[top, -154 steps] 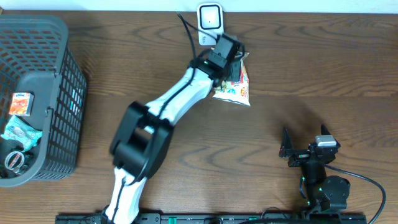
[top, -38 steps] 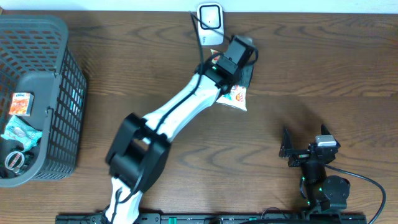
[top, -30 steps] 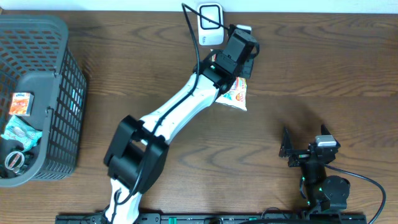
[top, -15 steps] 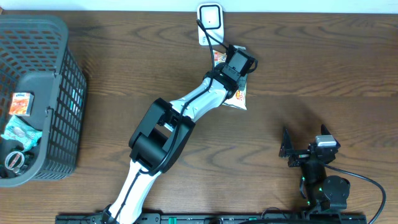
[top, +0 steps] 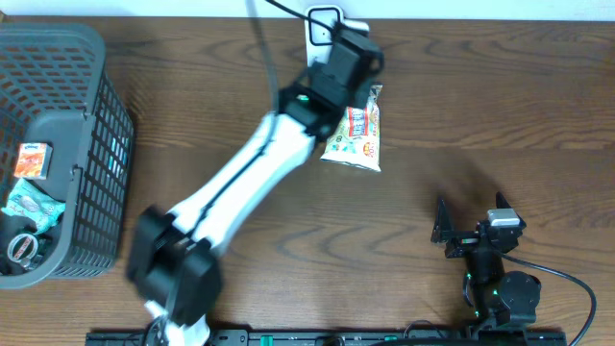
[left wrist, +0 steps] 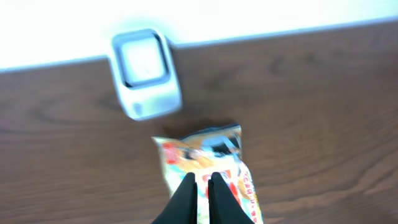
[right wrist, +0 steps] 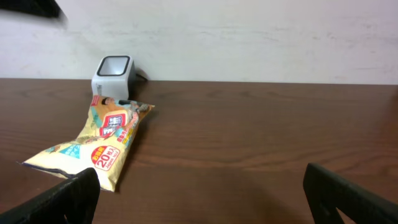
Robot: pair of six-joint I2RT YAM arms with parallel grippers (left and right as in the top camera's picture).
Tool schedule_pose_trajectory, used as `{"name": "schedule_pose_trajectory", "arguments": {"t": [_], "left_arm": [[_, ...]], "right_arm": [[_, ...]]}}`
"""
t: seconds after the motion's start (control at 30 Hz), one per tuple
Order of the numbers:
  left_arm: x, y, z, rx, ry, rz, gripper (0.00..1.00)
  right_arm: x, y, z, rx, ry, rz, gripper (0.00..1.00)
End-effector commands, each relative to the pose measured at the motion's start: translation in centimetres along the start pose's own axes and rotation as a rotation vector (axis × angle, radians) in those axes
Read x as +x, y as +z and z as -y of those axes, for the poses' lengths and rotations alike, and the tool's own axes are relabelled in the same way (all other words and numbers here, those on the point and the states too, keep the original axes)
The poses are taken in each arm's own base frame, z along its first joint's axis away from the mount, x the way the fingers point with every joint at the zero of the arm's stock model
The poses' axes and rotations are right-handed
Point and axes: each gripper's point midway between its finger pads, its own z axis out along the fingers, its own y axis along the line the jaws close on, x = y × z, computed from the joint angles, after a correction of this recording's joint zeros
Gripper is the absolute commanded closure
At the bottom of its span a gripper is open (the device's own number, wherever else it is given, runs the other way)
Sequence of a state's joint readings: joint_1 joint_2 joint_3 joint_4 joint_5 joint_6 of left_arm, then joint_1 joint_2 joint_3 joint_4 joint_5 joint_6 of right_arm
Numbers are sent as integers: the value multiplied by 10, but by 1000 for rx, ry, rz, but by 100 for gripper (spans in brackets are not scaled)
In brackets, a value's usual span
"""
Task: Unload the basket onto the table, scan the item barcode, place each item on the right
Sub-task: 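Release the yellow pack onto the table beside the scanner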
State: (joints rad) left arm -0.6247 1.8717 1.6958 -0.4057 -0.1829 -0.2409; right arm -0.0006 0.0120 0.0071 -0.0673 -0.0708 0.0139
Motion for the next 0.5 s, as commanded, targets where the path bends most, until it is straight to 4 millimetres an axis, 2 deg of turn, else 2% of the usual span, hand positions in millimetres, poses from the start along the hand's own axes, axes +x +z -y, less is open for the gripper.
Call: {"name": "schedule_pose_trajectory", "arguments": {"t": [0.0,0.17,0.23,0.27,0.37,0.43,0.47], "left_arm": [[-32,-40,-35,-46,5,60,92],[-69,-122,-87,-98,-72,162,91],[-73,-151,-106,-122,-129,186,64],[-72,-164,-115,-133,-171,189,60],[-58,-194,-132,-162,-259,162,58],[-46,-207,-138,-180,-258,127,35],[-42,-211,-140,-187,-258,114,29]], "right_arm": [[0,0,-2,-8,-9,0,1],[0,0,-2,-8,-9,0,1],[0,0,-2,-7,-9,0,1],[0,0,-2,-7,-9,0,1],[0,0,-2,-7,-9,0,1],[0,0,-2,-7,-9,0,1],[0,0,-2,-8,-9,0,1]]}}
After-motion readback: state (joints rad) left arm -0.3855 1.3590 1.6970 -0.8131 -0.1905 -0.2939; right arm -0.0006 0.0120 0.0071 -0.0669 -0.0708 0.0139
